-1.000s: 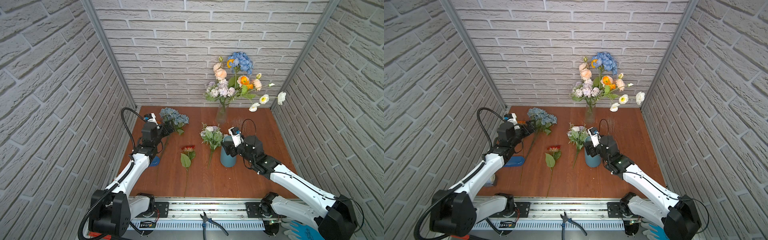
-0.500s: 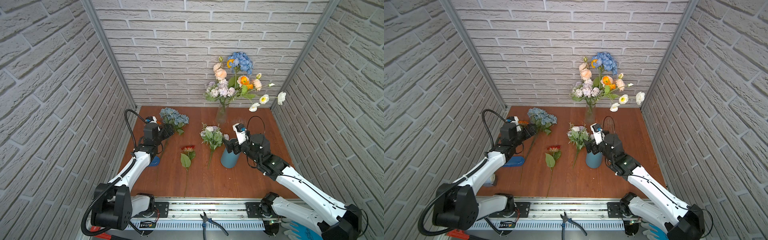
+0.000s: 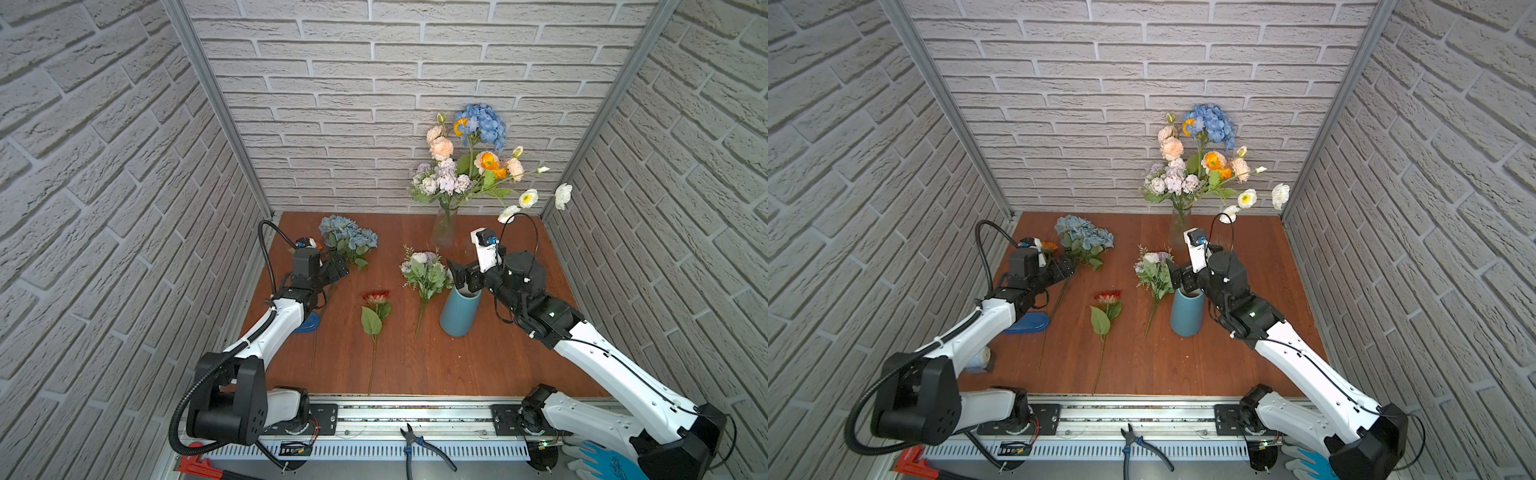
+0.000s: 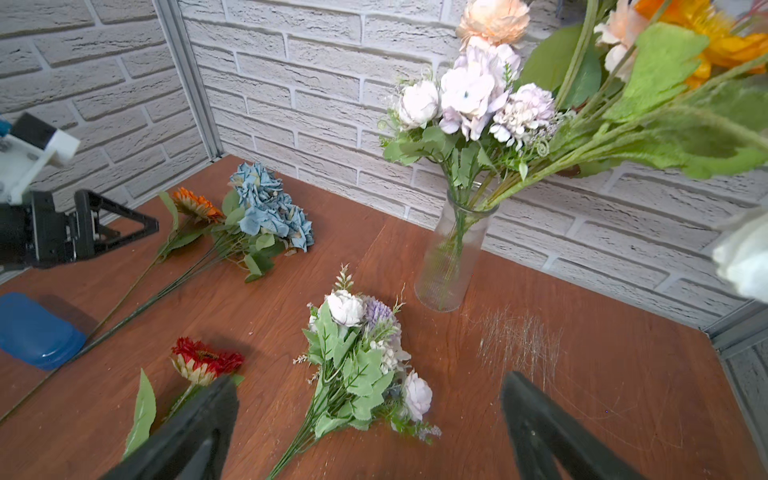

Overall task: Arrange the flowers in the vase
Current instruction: 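Lower the left gripper and grasp the blue hydrangea stems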

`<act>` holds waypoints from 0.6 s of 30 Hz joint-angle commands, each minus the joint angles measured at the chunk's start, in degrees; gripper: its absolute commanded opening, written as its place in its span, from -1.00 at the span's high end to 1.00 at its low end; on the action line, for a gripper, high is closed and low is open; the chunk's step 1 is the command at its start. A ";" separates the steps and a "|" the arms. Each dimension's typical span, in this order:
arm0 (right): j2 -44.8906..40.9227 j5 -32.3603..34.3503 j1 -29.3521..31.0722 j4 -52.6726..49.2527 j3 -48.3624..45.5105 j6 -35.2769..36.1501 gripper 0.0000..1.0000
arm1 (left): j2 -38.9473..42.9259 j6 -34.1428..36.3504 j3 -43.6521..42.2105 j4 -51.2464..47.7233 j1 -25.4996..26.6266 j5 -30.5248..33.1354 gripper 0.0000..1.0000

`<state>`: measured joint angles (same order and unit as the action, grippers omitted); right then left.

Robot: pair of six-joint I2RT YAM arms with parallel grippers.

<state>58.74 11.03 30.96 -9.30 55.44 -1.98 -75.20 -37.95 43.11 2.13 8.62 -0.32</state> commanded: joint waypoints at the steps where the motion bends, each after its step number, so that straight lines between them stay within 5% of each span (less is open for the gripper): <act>1: 1.00 2.47 0.15 0.79 1.84 -1.10 -0.99 | -2.69 2.77 0.32 -0.80 -0.71 1.34 -0.87; 9: 3.87 4.33 -0.03 -1.56 4.69 -1.45 -0.99 | -9.24 10.51 9.02 -16.28 -0.89 5.08 -0.53; 18: 4.17 4.87 -0.01 -1.43 4.95 -1.96 -1.00 | -18.05 12.87 13.39 -20.11 -1.11 4.49 -0.12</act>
<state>63.22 14.94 30.96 -11.88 59.16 -3.07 -90.52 -27.07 54.19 -14.76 7.99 4.64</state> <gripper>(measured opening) 0.998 0.574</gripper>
